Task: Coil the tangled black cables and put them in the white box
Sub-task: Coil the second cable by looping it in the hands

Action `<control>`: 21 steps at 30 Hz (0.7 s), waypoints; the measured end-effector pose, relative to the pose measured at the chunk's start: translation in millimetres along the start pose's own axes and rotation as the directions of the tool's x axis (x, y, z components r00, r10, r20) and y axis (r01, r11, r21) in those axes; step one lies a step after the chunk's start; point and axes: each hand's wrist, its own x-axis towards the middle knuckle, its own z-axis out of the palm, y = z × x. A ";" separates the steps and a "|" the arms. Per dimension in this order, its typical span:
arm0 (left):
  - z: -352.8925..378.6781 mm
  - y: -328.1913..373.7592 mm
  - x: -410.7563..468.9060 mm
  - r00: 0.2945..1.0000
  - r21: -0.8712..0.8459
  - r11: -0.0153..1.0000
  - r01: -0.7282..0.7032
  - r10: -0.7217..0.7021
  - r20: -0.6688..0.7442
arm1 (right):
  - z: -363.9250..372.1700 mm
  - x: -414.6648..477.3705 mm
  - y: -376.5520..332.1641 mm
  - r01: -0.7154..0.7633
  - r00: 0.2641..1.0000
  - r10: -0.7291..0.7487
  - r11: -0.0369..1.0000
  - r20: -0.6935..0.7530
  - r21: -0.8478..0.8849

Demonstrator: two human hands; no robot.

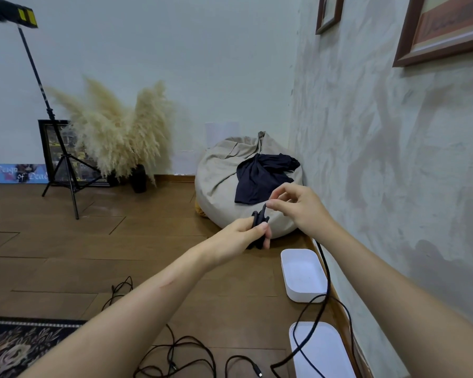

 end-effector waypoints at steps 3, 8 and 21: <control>0.4 0.0 -0.7 1.000 -0.009 1.000 0.023 -0.023 -0.005 | -1.9 0.1 2.5 -0.020 1.000 0.019 0.999 -0.016 -0.026; 1.5 6.9 -1.7 1.000 -0.023 1.000 -0.007 0.007 -0.016 | -5.7 -1.0 -8.6 0.052 0.998 -0.054 0.997 -0.042 -0.053; -16.5 28.2 -9.5 0.987 -0.171 0.973 -0.158 0.149 -0.065 | 26.0 -13.8 -12.9 -0.108 0.979 0.061 0.965 0.195 0.239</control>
